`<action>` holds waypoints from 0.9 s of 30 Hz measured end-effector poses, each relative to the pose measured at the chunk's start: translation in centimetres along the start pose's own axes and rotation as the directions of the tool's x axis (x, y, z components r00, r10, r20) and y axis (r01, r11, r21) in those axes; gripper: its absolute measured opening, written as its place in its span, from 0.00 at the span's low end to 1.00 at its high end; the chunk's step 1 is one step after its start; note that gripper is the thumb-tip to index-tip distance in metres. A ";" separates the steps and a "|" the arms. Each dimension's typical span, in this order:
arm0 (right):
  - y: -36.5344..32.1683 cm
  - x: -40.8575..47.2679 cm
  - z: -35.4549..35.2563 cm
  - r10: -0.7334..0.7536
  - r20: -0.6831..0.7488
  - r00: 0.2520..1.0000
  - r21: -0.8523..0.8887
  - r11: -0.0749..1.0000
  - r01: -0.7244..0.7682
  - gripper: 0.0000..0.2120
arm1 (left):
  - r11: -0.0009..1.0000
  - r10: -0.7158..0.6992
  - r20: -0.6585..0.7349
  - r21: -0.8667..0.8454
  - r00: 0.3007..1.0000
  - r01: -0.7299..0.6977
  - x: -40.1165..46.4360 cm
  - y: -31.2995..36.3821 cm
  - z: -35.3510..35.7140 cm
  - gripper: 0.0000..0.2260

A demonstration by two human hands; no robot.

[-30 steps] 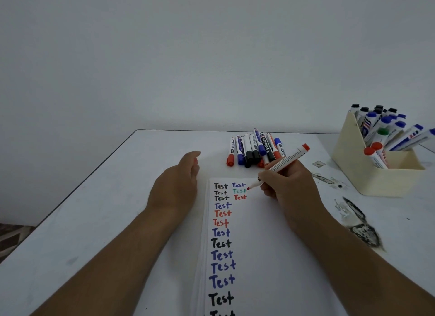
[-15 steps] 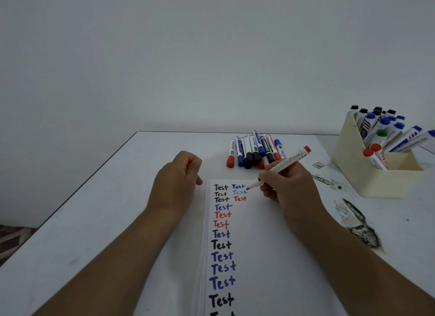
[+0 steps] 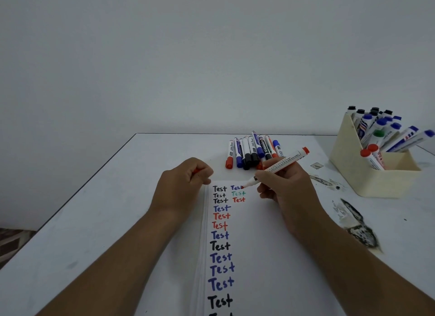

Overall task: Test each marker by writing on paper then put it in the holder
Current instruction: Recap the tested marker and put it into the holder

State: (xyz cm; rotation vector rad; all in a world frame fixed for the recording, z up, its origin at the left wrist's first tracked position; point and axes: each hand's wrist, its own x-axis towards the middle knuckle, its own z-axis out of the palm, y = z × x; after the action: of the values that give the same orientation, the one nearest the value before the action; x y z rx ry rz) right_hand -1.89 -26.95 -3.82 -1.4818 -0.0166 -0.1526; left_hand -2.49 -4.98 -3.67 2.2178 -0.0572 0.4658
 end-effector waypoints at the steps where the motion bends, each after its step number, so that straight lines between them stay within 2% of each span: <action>1: -0.1 -0.1 0.0 -0.004 0.006 1.000 0.011 1.000 0.004 0.11 | 1.000 0.013 -0.009 0.011 1.000 -0.013 0.0 -0.1 0.0 0.04; 4: -0.1 -0.2 -0.1 -0.009 0.014 1.000 0.013 1.000 0.009 0.11 | 0.996 0.055 -0.047 0.070 0.997 -0.051 0.0 -0.2 0.0 0.06; 8: 0.0 -0.1 -0.1 -0.007 0.018 1.000 0.014 1.000 0.007 0.11 | 0.999 0.045 -0.112 0.018 0.993 -0.043 0.2 -0.1 0.2 0.12; 12: 0.0 -0.1 -0.1 -0.018 0.022 1.000 -0.009 1.000 0.018 0.11 | 0.998 0.014 -0.138 -0.059 0.990 -0.022 0.2 0.2 0.3 0.08; 18: -0.3 -0.5 0.0 -0.046 0.032 0.998 0.027 0.999 0.046 0.12 | 0.990 0.134 -0.068 0.063 0.989 -0.129 0.0 0.0 0.2 0.04; 21: -0.6 -0.8 0.2 -0.073 0.051 0.996 0.051 0.996 0.071 0.12 | 0.974 0.204 -0.040 0.111 0.978 -0.199 0.0 -0.2 0.3 0.06; 27: -1.0 -1.5 0.3 -0.126 0.130 0.983 0.148 0.983 0.107 0.07 | 0.951 0.253 0.042 0.172 0.966 -0.257 0.1 -0.4 0.5 0.11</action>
State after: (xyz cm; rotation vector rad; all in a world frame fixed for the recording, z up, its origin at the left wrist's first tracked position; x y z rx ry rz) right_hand -3.47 -26.63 -2.98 -1.3480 -0.2238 -0.1397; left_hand -2.18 -5.07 -4.17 2.4007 -0.3286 0.6105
